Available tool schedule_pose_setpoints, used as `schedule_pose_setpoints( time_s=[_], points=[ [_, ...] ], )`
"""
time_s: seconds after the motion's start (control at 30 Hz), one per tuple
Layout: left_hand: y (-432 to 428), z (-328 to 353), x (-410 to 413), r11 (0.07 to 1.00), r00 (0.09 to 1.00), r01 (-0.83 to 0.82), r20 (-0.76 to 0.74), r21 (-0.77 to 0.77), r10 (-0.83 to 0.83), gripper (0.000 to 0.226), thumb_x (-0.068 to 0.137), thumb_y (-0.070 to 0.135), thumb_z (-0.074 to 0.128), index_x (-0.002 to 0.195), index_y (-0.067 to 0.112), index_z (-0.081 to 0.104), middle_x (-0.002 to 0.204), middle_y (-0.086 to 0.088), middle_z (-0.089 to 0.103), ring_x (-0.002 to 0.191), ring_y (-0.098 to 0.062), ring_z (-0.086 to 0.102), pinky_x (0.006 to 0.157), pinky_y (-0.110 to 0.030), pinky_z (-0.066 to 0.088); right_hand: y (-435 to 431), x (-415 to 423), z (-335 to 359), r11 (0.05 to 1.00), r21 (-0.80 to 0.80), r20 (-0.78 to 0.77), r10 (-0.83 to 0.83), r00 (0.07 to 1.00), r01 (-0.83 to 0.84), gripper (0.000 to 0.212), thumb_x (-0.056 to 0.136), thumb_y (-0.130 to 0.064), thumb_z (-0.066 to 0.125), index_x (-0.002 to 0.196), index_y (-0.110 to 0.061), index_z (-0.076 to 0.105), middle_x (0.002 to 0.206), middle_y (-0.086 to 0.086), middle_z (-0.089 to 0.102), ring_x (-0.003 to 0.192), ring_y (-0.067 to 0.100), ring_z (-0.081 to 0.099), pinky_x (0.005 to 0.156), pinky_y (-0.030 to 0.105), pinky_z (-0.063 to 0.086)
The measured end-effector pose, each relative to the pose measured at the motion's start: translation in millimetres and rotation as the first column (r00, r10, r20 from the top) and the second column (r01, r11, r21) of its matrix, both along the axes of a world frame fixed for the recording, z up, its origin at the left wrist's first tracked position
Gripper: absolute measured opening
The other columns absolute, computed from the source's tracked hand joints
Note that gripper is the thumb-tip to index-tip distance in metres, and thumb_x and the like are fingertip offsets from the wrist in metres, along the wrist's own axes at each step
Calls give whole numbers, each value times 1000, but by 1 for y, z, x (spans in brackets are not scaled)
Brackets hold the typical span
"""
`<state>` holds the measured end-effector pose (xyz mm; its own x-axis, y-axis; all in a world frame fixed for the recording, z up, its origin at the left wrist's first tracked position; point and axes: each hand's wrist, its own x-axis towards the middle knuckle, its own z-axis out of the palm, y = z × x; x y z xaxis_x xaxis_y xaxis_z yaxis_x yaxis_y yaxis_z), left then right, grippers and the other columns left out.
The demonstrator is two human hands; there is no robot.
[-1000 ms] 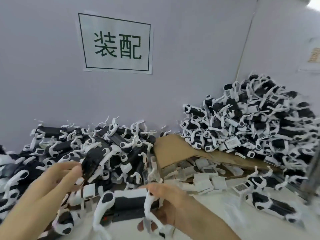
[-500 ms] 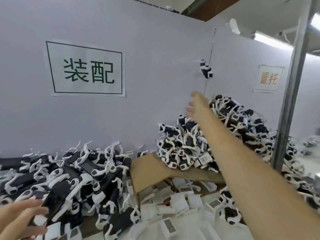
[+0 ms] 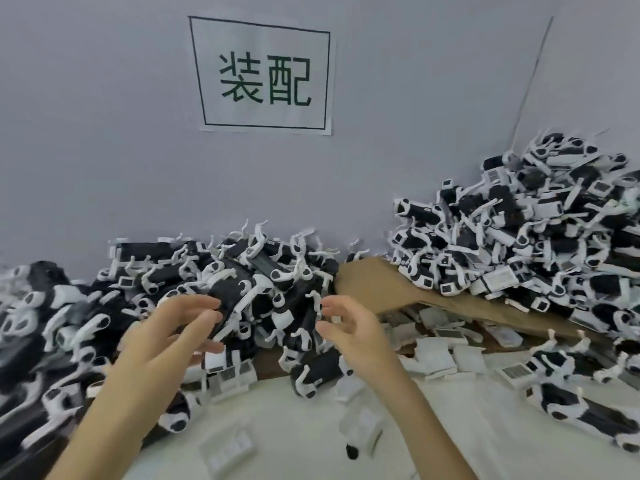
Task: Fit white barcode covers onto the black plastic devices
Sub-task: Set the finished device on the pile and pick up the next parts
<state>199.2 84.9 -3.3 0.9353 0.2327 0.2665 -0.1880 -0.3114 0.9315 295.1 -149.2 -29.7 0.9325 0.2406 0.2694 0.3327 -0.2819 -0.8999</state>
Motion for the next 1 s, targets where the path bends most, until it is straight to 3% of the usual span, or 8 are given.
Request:
schedule_pose_setpoints(
  time_s=[0.17,0.3,0.47,0.6,0.73,0.83,0.9,1.0],
  points=[
    [1,-1,-12,991,988,-136,69,-17,137,13,99,37,56,107,40,66,102,20,71,85,-5,73,75,-33,54,44,19,-4,957,-291,164,46,985,4,72,91,-33,69,152,-31,32,146,-12,39,127,12,49,101,36,48],
    [4,-5,-9,979,979,-203,-13,-6,203,13,99,36,55,111,38,61,105,15,67,76,1,71,73,-33,52,83,26,1,886,-462,341,229,912,-50,81,92,-40,66,158,-33,19,162,-12,20,145,10,31,113,35,37],
    [14,-19,-1,972,953,-169,-223,160,203,23,101,42,51,121,31,52,107,15,62,79,-4,71,64,-26,48,116,28,2,926,-378,346,150,926,-8,52,91,-43,67,136,-24,51,132,-8,48,110,12,56,93,35,50],
    [15,-26,4,969,920,-45,-368,242,135,38,104,47,41,107,22,69,96,3,76,85,-20,73,74,-32,52,113,17,-6,912,-411,340,136,931,16,29,89,-45,67,100,-19,61,95,-9,55,84,11,55,73,33,49],
    [-5,-32,6,999,889,-14,-458,-43,-7,73,98,70,16,104,25,72,88,5,79,86,-21,75,77,-33,50,109,-13,-7,965,-246,505,49,862,89,18,91,-35,70,88,-18,67,83,-15,49,67,5,50,62,27,43],
    [-17,-38,10,952,928,25,-346,-305,-136,87,93,76,7,119,22,70,103,-4,78,101,-26,72,90,-41,53,101,-46,0,996,39,581,-88,810,80,17,91,-24,72,103,-13,75,90,-11,58,75,6,57,67,21,49],
    [-21,-35,6,821,956,72,-195,-566,-218,80,99,68,18,130,9,63,122,-7,72,122,-30,62,110,-46,41,88,-69,6,973,232,508,-119,853,-3,13,90,-26,71,101,-19,76,86,-11,61,74,6,59,67,13,46],
    [-23,-27,8,512,929,317,153,-798,-337,53,106,33,39,137,-9,49,121,24,65,128,2,51,116,-28,25,60,-101,9,886,420,265,89,960,-198,17,86,-39,67,100,-35,75,81,-10,69,70,5,63,65,17,49]
  ],
)
